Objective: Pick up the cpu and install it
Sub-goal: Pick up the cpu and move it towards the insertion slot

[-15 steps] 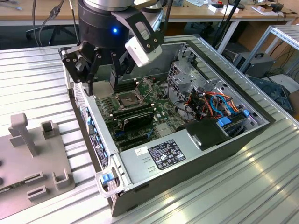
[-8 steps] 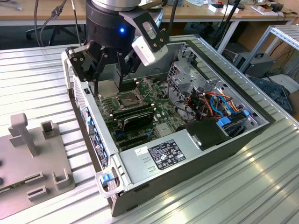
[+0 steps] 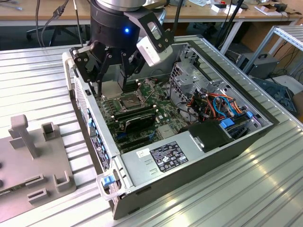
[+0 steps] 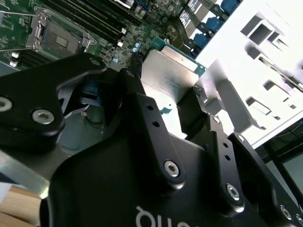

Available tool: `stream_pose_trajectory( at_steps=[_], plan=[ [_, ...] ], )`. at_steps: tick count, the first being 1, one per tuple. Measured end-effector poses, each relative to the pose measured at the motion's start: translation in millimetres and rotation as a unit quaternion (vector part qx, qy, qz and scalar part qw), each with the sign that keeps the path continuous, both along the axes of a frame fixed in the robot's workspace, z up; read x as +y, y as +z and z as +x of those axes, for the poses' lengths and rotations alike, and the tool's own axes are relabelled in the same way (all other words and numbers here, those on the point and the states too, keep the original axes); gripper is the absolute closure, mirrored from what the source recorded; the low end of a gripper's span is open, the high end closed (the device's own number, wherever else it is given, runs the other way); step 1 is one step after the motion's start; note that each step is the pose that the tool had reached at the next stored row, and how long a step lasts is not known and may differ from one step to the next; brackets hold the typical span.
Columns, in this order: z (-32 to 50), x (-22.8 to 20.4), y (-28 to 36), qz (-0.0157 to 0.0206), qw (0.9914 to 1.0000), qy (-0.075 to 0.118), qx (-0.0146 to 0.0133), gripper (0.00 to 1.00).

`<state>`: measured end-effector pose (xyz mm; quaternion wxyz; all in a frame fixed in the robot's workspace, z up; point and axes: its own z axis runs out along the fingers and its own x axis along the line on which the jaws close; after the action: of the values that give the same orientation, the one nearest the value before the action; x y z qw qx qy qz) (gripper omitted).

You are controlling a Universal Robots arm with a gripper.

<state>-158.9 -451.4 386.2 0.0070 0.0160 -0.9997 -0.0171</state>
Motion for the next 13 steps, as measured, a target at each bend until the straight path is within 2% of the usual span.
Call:
stream_pose_trajectory(
  at_steps=[13],
  plan=[
    [3.3,0.0,0.0,0.0,1.0,0.0,0.0,0.45]
  ],
)
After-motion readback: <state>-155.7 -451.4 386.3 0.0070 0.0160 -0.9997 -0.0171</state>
